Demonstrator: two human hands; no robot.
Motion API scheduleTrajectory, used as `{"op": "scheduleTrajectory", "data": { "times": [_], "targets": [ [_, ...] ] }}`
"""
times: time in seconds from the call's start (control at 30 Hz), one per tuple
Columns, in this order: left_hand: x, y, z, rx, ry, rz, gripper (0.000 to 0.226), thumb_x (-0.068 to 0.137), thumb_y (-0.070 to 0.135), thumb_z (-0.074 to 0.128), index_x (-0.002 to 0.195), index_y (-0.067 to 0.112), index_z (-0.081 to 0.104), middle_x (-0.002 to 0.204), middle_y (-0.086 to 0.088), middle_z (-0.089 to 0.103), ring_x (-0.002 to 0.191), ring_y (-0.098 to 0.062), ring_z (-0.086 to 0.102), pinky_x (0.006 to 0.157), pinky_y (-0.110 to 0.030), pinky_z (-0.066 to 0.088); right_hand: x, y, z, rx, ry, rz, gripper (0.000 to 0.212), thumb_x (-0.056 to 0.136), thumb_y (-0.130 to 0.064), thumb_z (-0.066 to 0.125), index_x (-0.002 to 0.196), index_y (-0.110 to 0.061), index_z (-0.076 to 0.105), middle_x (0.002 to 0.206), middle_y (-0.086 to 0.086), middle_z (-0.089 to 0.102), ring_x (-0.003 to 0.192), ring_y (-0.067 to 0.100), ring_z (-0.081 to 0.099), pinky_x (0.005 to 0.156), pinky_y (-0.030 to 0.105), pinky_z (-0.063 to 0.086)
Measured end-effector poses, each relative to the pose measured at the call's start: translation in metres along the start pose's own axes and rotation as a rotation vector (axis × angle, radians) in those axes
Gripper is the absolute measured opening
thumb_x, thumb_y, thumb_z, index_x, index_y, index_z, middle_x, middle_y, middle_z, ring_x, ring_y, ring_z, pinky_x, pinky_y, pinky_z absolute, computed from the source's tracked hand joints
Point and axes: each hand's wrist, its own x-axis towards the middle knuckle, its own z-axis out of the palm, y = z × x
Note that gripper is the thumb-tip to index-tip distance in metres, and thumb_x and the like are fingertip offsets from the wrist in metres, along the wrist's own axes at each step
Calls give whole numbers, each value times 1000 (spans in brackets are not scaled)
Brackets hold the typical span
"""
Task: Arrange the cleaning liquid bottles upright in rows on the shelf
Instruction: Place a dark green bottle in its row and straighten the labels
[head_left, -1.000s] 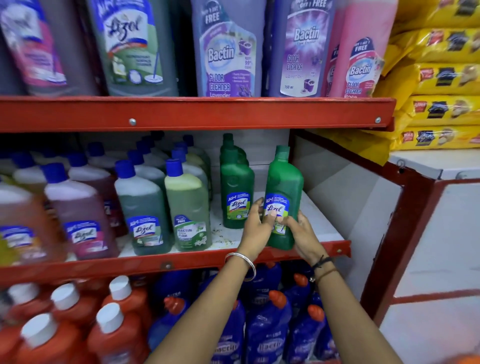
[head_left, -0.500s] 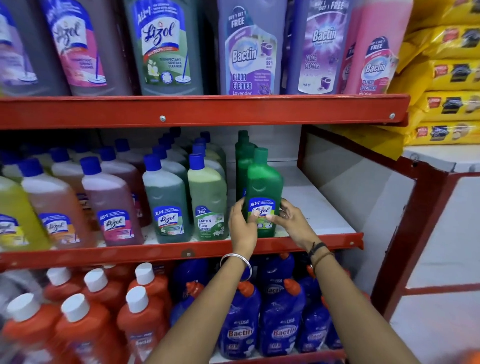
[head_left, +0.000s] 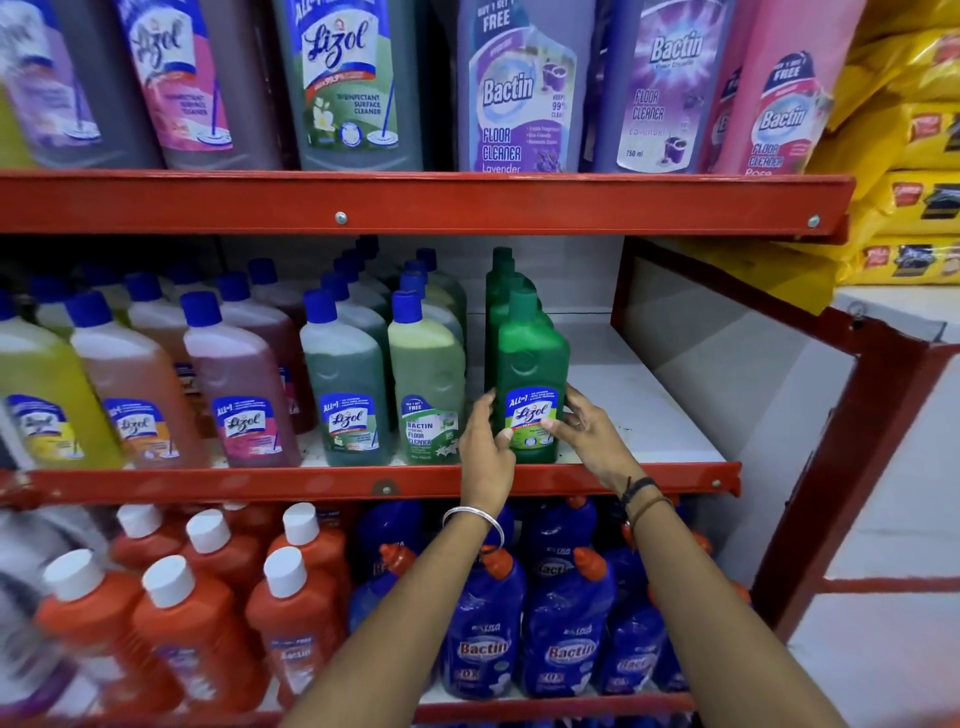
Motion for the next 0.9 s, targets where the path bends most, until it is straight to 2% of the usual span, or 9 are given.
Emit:
{"op": "scheduleTrajectory", "data": {
  "times": [0.13, 0.3, 0.47, 0.63, 0.73, 0.8, 0.83, 0.9],
  "targets": [
    [-5, 3, -5, 3, -8, 10, 57, 83, -13, 48, 133, 12, 40, 131, -11, 55, 119, -18, 53, 97, -23, 44, -3, 0, 0, -7, -14, -1, 54, 87, -1, 58, 136, -14, 41, 113, -5, 63, 98, 11, 64, 79, 24, 57],
    [-7, 5, -4, 0, 5, 18, 57, 82, -13, 48, 133, 14, 40, 132, -13, 54, 121, -22, 52, 103, -39, 46, -7, -2, 0, -15, -15, 11, 53, 87, -2, 59, 135, -15, 41, 110, -8, 63, 98, 9, 64, 80, 24, 57],
    [-11, 2, -5, -17, 15, 47, 56, 81, -11, 50, 128, 18, 44, 125, -11, 59, 114, -21, 58, 95, -41, 52, -10, -2, -6, -13, -25, 22, 52, 86, -3, 60, 134, -14, 43, 113, -3, 63, 101, 10, 62, 79, 23, 57],
    [-13, 1, -5, -22, -5, 48, 57, 81, -10, 50, 128, 21, 42, 126, -10, 59, 115, -20, 58, 97, -41, 51, -14, -4, -5, -20, -34, 44, 51, 87, -2, 59, 134, -13, 42, 110, -4, 62, 99, 8, 62, 74, 18, 55],
    [-16, 0, -5, -12, -32, 63, 57, 82, -7, 50, 130, 20, 40, 128, -10, 57, 116, -19, 56, 99, -42, 49, -16, -1, -1, -22, -1, 54, 49, 87, -1, 58, 133, -8, 43, 112, 3, 62, 100, 13, 61, 74, 15, 54],
    [-20, 1, -9, -4, -43, 80, 52, 83, -3, 50, 129, 19, 41, 129, -9, 56, 117, -19, 55, 100, -43, 48, -19, 0, 1, -25, 10, 66, 50, 86, -4, 61, 132, -8, 43, 115, 5, 60, 107, 20, 60, 81, 19, 54],
    [-23, 2, -14, 9, -27, 102, 47, 84, -1, 49, 127, 16, 44, 128, -9, 56, 115, -19, 56, 99, -44, 48, -21, 1, 4, -64, 60, 52, 52, 84, -7, 65, 131, -10, 44, 119, 3, 59, 112, 21, 58, 89, 24, 52],
    [-28, 3, -28, 60, 75, 169, 36, 85, 1, 47, 119, 11, 50, 120, -9, 56, 109, -19, 55, 97, -43, 48, -32, -4, 12, -173, 325, -46, 53, 80, -13, 70, 128, -14, 46, 124, -1, 51, 114, 14, 52, 96, 23, 44]
  ]
}}
